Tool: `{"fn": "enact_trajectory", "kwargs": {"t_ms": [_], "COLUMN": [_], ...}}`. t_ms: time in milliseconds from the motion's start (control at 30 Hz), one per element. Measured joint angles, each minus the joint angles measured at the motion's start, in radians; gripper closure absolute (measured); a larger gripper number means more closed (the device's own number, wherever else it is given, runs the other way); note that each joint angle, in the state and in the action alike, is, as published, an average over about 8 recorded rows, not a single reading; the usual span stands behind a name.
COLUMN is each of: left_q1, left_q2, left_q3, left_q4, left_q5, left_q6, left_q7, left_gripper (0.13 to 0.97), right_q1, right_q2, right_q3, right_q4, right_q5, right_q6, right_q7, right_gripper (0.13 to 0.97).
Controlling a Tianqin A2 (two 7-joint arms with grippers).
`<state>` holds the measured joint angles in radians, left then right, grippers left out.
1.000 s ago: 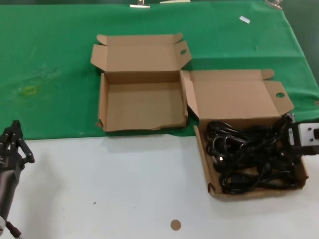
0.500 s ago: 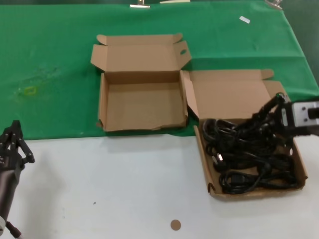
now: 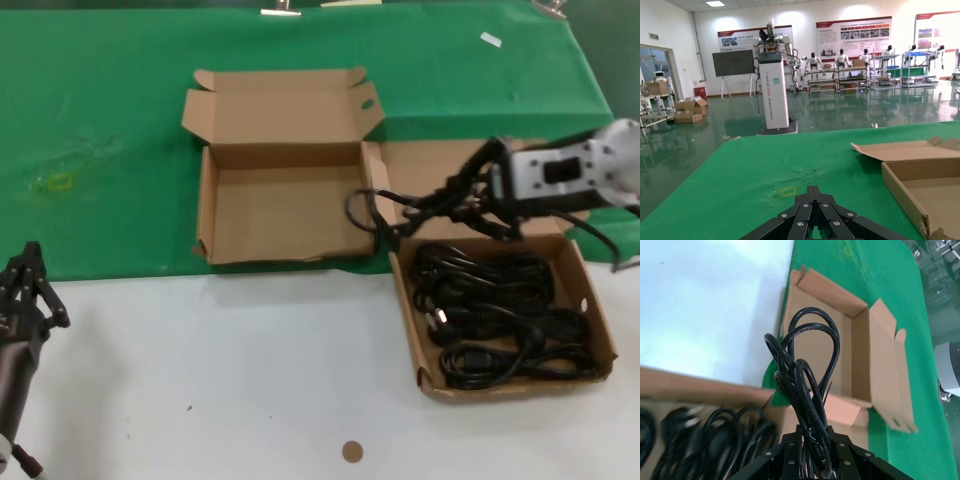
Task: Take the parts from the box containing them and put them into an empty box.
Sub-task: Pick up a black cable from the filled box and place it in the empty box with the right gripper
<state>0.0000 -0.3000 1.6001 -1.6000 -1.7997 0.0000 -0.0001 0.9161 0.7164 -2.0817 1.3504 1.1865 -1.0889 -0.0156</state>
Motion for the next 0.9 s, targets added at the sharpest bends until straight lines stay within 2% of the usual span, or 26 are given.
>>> {"fn": "enact_trajectory", "kwargs": {"t_ms": [433,900], "left_q1": [0.0,0.0], "left_q2": [0.0,0.0], "left_q3": [0.0,0.0], "left_q4": [0.0,0.0], "left_q5": [0.0,0.0], "left_q6": [0.0,0.0], "left_q7": [0.0,0.0], "left_gripper": [0.953,0.953], "right_q1": [0.135,0.227], "right_q2": [-0.219,-0.399], "right_q3": [-0.084,-0.127], "right_q4": [-0.178,-0.408], "right_q5": [-0.111,-0.148], "right_q6": [0.059,0.153], "right_q7": [0.004,-0.031], "right_gripper": [0.863,0.864]}}
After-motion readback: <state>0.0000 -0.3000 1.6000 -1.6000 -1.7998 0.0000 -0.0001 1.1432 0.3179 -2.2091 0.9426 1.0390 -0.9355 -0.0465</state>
